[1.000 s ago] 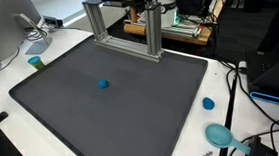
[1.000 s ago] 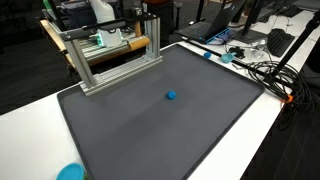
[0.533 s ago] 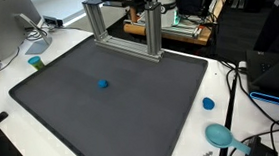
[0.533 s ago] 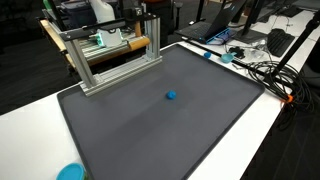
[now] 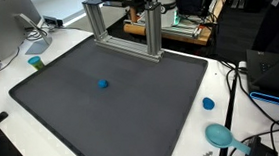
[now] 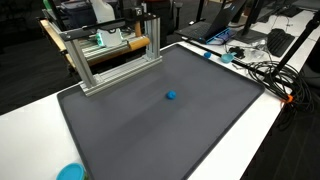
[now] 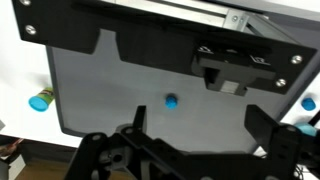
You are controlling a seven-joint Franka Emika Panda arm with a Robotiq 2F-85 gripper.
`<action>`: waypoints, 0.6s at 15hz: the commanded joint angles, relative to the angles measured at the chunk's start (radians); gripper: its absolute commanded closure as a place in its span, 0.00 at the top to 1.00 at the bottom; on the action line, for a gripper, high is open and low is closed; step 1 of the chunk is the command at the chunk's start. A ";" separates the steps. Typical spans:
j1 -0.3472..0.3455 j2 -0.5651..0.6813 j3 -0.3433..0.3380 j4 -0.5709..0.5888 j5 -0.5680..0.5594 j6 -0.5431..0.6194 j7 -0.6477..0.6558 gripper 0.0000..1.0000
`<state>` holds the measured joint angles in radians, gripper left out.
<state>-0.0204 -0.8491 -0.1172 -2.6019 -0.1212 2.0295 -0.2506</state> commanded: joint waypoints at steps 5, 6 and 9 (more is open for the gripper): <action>0.041 0.113 0.036 0.060 0.114 0.047 0.115 1.00; 0.041 0.126 0.036 0.060 0.125 0.053 0.115 1.00; 0.041 0.137 0.035 0.060 0.132 0.056 0.117 1.00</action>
<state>0.0287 -0.7135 -0.0894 -2.5432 0.0045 2.0871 -0.1295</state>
